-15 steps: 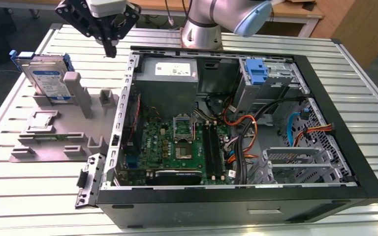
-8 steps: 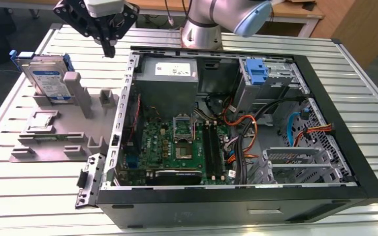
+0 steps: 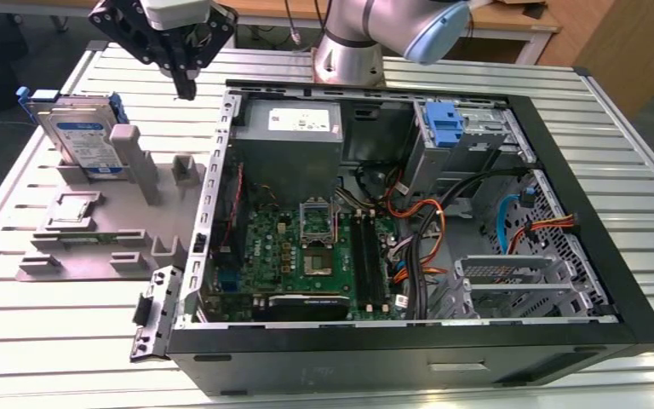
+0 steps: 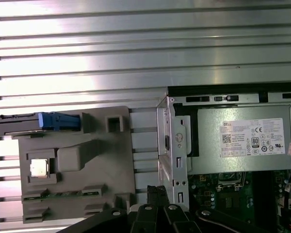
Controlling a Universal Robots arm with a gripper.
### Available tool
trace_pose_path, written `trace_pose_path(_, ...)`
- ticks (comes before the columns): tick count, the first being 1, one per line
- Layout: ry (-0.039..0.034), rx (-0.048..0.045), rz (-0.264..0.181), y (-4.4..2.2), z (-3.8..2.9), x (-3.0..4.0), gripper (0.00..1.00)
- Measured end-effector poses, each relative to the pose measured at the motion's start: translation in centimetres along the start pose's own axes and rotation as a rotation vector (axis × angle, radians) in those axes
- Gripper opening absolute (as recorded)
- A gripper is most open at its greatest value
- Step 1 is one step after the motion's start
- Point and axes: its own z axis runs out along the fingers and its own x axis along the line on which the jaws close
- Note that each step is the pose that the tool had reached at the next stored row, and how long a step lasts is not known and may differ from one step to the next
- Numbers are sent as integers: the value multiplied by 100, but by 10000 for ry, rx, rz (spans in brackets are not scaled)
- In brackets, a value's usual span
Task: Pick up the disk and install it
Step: 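Reach for the disk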
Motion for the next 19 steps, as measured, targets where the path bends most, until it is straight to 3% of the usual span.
trace_pose_path(19, 0, 0, 0, -4, 0, 57, 10)
